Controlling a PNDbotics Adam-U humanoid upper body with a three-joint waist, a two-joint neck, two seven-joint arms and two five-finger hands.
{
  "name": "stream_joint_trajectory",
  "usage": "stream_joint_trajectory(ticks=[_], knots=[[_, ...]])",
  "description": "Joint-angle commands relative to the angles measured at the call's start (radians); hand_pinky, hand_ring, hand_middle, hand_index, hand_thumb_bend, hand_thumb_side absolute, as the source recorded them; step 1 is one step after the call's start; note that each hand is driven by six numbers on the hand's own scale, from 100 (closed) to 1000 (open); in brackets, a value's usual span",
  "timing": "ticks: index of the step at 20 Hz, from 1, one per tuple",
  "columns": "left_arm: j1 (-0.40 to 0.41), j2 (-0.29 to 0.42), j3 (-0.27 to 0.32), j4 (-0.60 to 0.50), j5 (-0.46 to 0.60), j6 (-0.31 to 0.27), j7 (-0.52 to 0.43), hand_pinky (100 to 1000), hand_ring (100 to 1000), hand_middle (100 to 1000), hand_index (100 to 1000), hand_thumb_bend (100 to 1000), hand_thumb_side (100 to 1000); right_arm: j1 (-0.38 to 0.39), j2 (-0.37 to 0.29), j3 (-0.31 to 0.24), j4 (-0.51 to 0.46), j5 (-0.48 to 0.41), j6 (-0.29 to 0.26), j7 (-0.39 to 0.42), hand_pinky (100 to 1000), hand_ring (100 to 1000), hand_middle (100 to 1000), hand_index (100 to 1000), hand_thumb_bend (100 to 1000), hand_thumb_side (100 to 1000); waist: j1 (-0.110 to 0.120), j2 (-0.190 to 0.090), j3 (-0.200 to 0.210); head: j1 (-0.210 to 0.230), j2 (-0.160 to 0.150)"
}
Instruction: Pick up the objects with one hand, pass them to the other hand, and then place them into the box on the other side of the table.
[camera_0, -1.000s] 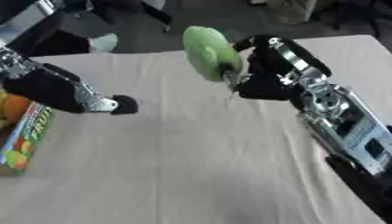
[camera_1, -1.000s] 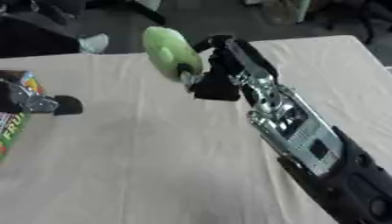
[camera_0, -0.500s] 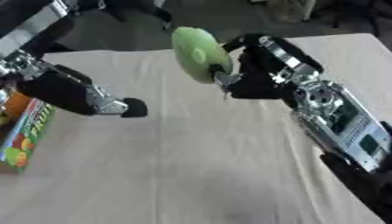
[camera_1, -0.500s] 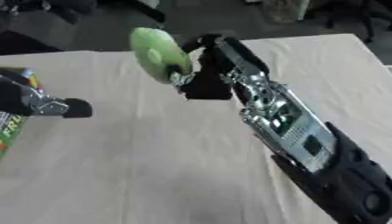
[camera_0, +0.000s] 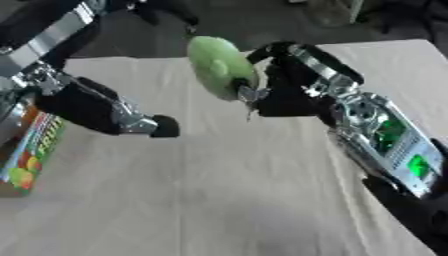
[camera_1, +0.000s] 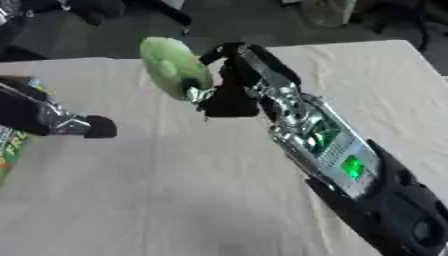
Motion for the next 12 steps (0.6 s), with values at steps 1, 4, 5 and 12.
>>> stream_joint_trajectory(ticks=[1,4,5,12], knots=[[-0.018,0.000,0.003,0.001,-0.008,0.002,-0.001,718,839,763,777,728,100,-0.022,-0.003,-0.002,-0.022,-0.008,0.006,0.000,426,259,100,269,177,100,-0.002,-0.028,0.000,0.003,-0.004],[-0.014,-0.009,0.002,0.008,-0.011,0.009,-0.002,720,843,768,776,685,100,-0.023,-0.001,0.001,-0.022,-0.010,0.010,0.007,425,258,100,269,181,100,-0.003,-0.028,0.000,0.005,-0.004],[-0.013,-0.011,0.002,0.010,-0.015,0.010,-0.002,720,843,768,776,679,100,-0.024,-0.001,0.003,-0.022,-0.010,0.013,0.010,425,258,100,268,182,100,-0.003,-0.028,-0.001,0.005,-0.004],[-0.004,-0.029,-0.002,0.023,-0.050,0.007,-0.005,719,842,768,767,640,100,-0.027,0.005,0.014,-0.022,-0.004,0.030,0.022,422,257,100,252,187,100,-0.006,-0.028,-0.001,0.013,0.004]])
